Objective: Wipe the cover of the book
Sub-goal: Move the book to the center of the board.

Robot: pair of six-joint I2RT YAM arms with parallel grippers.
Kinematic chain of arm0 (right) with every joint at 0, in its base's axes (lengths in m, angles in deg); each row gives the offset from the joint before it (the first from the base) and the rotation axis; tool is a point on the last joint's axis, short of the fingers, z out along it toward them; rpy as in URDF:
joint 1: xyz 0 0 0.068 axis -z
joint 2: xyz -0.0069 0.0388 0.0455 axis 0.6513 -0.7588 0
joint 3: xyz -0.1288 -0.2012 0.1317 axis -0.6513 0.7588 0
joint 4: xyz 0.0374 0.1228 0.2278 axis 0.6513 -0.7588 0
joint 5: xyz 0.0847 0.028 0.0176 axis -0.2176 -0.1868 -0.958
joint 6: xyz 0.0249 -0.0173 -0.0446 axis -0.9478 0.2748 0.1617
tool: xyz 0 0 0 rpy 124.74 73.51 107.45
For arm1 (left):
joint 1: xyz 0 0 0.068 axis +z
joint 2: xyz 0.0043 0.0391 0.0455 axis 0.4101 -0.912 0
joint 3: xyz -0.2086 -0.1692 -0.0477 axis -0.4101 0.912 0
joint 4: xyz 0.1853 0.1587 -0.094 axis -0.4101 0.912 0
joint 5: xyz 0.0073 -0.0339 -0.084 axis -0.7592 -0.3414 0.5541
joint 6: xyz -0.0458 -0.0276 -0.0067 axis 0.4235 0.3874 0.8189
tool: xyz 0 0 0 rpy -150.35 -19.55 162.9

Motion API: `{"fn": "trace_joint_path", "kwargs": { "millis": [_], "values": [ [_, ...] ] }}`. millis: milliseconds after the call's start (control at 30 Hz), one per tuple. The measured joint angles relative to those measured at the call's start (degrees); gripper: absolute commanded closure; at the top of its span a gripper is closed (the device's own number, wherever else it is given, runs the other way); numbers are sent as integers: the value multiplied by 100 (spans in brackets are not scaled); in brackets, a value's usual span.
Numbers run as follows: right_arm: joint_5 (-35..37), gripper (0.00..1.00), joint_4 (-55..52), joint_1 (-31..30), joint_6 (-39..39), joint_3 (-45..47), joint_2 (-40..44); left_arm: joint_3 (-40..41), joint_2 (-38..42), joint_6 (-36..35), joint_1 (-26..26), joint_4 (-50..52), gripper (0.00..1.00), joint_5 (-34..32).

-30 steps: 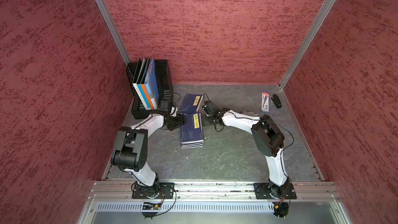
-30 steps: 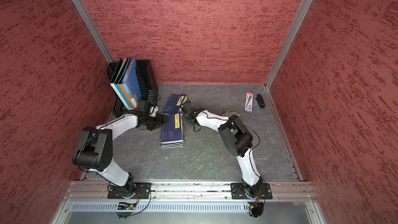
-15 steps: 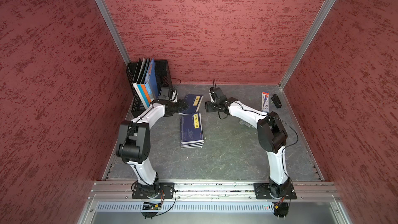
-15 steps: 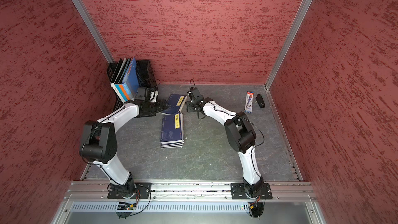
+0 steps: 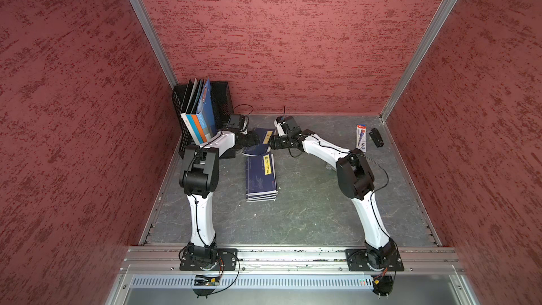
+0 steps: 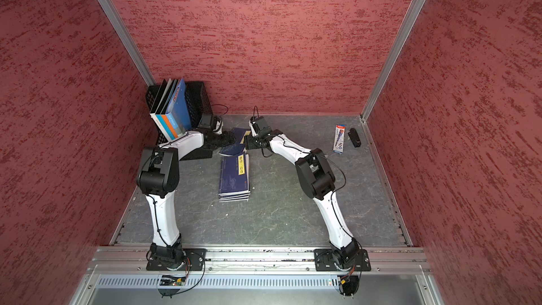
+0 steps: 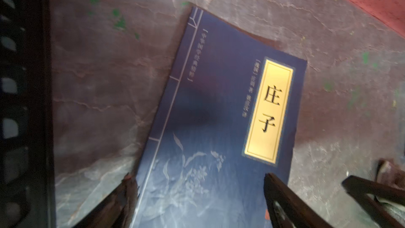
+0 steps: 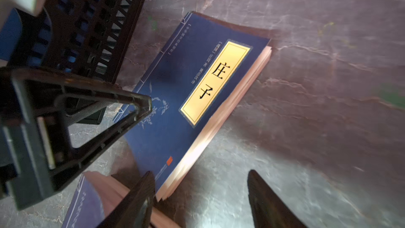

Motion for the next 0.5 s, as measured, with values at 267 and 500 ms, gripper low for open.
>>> {"fn": "trace_joint_path", "kwargs": {
  "millis": [267, 500],
  "values": [
    [-474, 33, 57, 118, -282, -122, -245, -822, -544, -153, -232, 428, 8, -542],
    [-621, 34, 212, 264, -498, -118, -245, -1357, -901, -232, -400, 815, 9, -623]
  ]
}}
